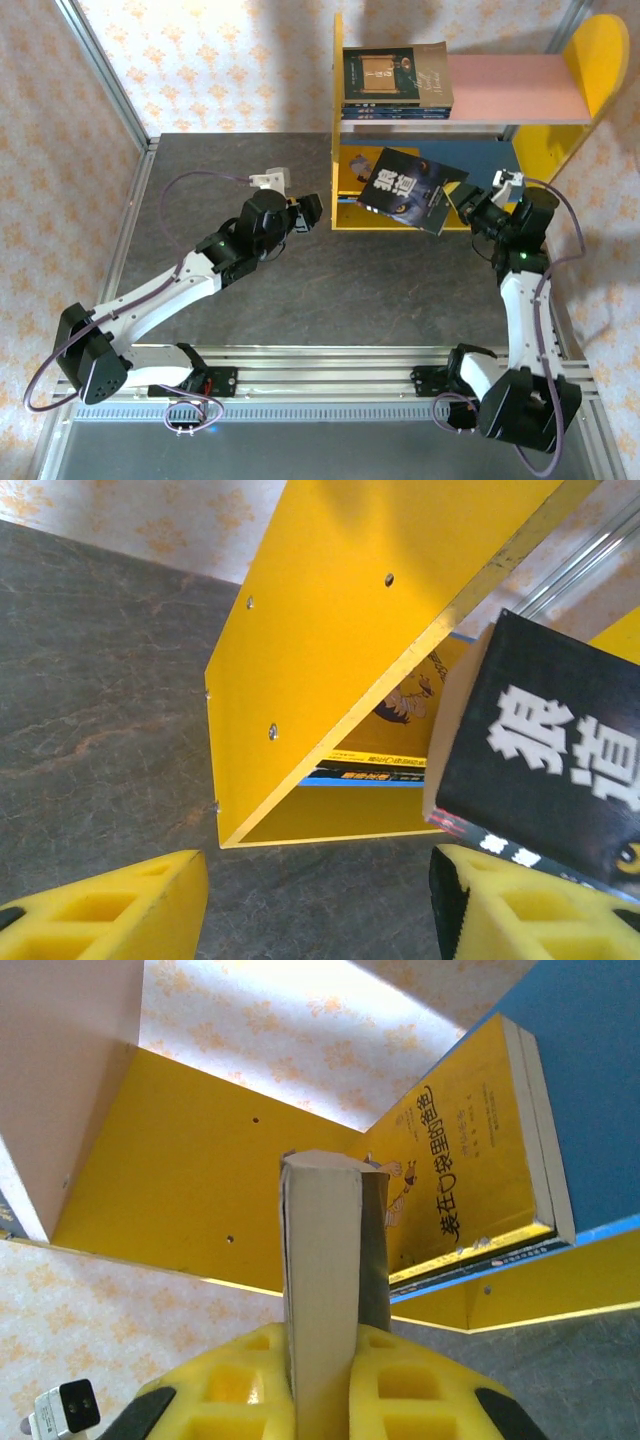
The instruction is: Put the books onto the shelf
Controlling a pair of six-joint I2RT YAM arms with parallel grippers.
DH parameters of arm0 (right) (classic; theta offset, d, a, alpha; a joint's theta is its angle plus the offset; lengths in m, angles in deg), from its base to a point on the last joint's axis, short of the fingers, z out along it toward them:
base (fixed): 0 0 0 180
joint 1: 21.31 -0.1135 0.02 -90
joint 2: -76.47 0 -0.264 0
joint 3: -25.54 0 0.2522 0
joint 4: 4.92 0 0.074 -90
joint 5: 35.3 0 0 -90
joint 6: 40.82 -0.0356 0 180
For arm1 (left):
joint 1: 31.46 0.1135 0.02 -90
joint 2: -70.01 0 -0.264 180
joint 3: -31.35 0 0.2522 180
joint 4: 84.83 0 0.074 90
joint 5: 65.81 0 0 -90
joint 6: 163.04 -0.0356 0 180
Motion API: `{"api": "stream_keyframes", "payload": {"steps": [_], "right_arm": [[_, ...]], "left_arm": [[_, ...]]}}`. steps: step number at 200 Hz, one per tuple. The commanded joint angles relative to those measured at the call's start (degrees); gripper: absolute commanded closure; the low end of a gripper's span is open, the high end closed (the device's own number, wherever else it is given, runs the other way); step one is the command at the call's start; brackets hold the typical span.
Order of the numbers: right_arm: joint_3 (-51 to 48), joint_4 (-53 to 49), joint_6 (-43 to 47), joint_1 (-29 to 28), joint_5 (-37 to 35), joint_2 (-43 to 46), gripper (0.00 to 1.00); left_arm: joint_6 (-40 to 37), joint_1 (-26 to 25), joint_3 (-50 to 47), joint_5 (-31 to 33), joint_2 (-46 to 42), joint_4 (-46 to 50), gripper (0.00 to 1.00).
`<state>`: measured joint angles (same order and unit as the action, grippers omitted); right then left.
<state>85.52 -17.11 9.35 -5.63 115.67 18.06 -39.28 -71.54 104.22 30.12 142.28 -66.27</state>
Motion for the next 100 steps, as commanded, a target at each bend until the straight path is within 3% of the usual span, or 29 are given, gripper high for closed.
{"api": "stream_keyframes", "payload": {"steps": [1,100], "right_arm": [[3.44,14.17,-2.60,0.63,5.44,-3.49,0.97],[10.41,25.65,-2.44,0.67,12.61,-21.32,0.97]], "left_arm": [[-1.50,0.33,1.60,-1.12,0.63,1.43,0.40],[-1.50,0.52,1.98,-1.47,1.89,1.18,0.40]]}}
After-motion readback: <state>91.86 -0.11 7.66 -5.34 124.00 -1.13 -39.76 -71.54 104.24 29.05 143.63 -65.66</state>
